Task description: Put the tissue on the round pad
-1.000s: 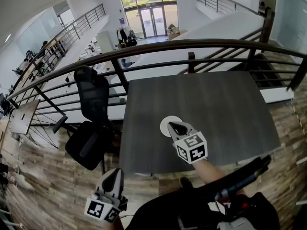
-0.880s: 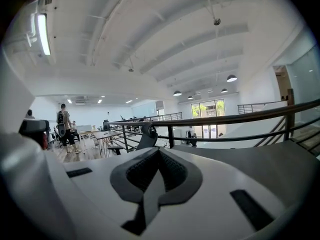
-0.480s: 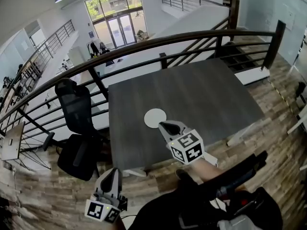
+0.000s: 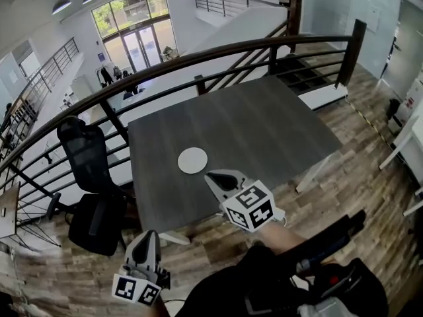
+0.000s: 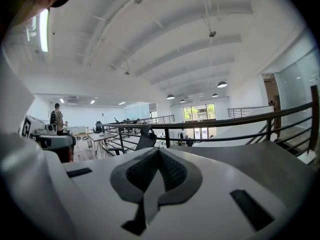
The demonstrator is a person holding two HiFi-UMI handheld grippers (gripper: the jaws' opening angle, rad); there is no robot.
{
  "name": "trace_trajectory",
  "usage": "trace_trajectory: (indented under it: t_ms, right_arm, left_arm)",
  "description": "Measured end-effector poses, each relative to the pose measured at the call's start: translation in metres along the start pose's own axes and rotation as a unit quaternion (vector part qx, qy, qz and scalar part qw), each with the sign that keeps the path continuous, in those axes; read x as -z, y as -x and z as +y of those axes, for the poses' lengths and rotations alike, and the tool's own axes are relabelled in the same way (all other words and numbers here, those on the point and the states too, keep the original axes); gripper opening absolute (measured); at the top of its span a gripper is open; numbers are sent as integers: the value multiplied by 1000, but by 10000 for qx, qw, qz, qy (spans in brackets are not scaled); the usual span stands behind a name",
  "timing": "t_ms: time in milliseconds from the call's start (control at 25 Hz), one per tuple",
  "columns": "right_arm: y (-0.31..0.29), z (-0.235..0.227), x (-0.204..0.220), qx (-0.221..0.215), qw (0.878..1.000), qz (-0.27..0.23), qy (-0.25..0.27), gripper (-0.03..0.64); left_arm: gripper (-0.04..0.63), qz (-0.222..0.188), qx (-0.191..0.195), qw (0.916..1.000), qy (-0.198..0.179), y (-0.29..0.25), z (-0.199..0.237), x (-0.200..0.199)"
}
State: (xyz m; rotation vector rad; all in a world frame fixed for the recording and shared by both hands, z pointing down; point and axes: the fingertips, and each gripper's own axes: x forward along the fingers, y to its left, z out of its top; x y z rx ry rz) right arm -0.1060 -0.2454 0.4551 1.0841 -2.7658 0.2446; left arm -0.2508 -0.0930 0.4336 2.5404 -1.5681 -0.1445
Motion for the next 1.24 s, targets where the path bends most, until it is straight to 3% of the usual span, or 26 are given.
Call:
trace_trajectory:
  t_ms: [560,1240]
  right_arm:
    - [44,-38,-22,-495,9986,-168,37,2]
    - [75,-72,-21,-584,9981,-205,34,2]
  left_arm:
    - [3,-75,-65,9999,-46,-66,-51,-11]
    - [3,-80,-102,9999,-66,-107,-81,-5]
